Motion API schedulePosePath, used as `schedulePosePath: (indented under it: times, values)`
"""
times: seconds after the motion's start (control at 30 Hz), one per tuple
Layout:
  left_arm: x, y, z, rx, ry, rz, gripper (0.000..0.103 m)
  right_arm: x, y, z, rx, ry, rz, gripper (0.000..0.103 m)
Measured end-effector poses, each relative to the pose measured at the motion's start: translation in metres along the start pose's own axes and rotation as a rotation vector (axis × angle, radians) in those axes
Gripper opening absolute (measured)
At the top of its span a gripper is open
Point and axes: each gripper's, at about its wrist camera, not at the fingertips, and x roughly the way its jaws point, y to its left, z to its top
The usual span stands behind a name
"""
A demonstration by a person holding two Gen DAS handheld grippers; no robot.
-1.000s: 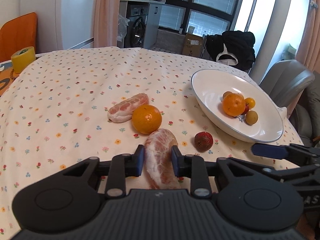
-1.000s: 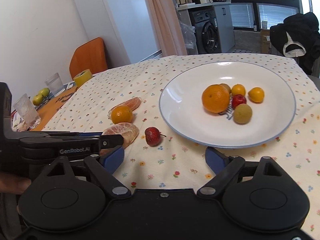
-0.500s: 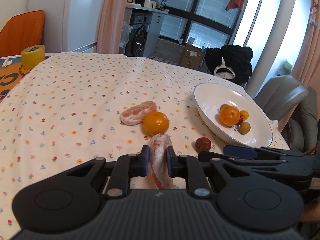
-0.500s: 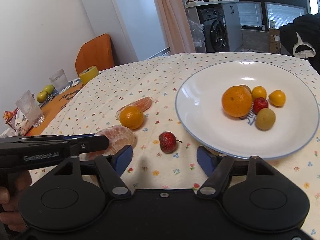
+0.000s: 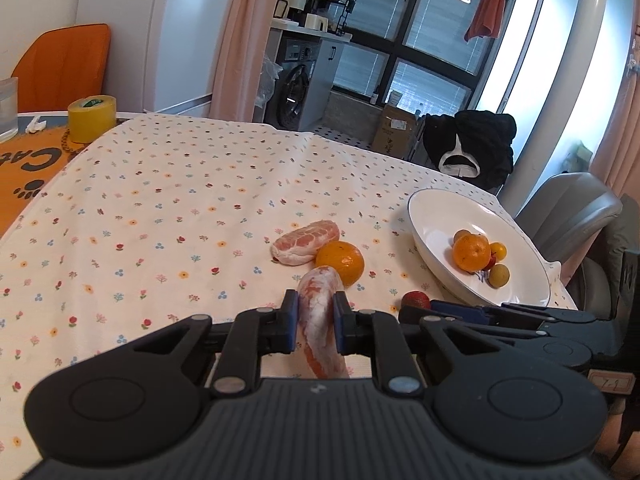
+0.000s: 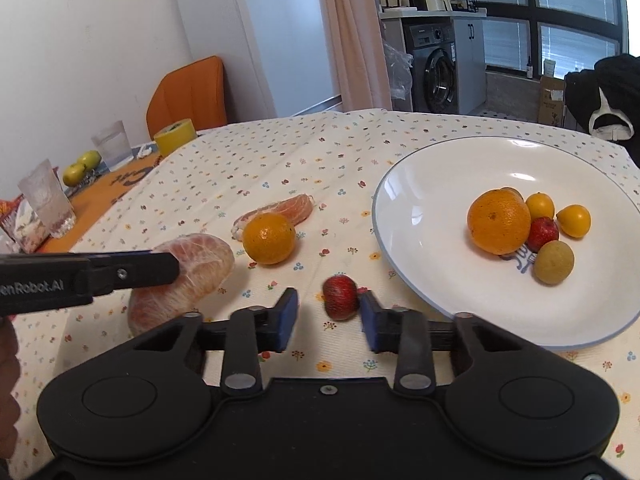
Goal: Organize fruits
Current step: 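Grasp a peeled grapefruit segment with the left tool while the right grasps a red cherry, then carry the cherry with the right tool while the left places the grapefruit segment on the plate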
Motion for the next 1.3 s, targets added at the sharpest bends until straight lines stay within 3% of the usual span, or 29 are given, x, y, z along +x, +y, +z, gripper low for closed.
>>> schedulePosePath:
  times: [0.07, 0.33, 0.9, 1.3]
  values:
    - [-0.001, 0.001, -0.001, -0.003, -0.002, 0.003, 0.016, 0.000, 0.000, -0.001, -0.002, 0.002, -0.009, 0.020]
    - [-0.003, -0.001, 0.001, -0.007, -0.010, -0.010, 0.016, -0.010, -0.003, -0.001, 0.004, -0.018, 0.002, 0.018]
    - [0.001, -0.005, 0.003, 0.008, -0.009, -0.023, 0.016, -0.005, -0.001, -0.007, -0.033, 0.014, -0.030, 0.026]
    - [-0.001, -0.008, 0.005, 0.014, -0.014, -0.022, 0.016, -0.007, -0.006, -0.007, -0.008, -0.001, -0.007, 0.021]
